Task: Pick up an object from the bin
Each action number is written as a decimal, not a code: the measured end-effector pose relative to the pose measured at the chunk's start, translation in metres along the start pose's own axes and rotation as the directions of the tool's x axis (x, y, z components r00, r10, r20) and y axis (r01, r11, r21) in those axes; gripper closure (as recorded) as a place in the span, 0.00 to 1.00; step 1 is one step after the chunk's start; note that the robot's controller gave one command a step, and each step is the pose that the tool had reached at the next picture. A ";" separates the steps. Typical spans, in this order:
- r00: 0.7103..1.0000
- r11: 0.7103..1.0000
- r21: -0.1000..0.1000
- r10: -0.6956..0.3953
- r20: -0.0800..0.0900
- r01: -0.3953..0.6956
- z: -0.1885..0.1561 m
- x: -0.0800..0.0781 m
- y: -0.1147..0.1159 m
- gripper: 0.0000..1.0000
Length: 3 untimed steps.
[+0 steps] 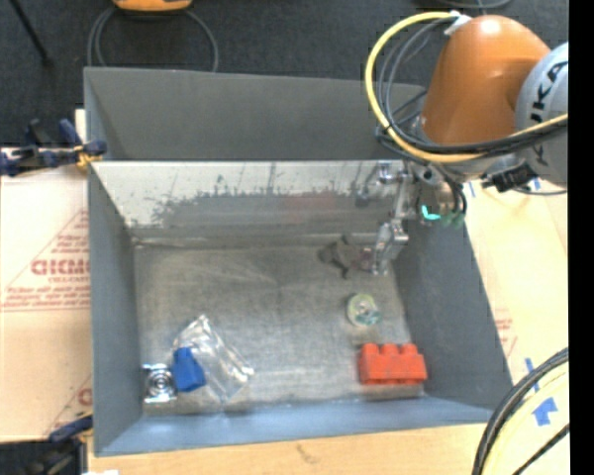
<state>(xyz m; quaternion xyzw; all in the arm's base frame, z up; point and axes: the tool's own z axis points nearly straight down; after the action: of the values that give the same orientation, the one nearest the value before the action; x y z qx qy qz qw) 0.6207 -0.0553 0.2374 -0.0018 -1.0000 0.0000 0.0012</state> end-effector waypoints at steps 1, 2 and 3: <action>0.990 0.991 0.002 -0.137 0.009 0.137 0.153 -0.003 -0.043 0.00; 0.990 0.990 0.004 -0.140 0.013 0.140 0.148 -0.005 -0.042 1.00; 0.998 0.998 0.002 -0.066 0.016 0.065 0.059 -0.001 -0.039 1.00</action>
Offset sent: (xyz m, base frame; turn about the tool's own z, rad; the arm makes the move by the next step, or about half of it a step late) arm 0.0013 -0.0410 -0.1529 -0.1398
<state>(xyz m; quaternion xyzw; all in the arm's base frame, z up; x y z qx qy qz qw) 0.6213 -0.0938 0.1787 0.0310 -0.9995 0.0008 -0.0066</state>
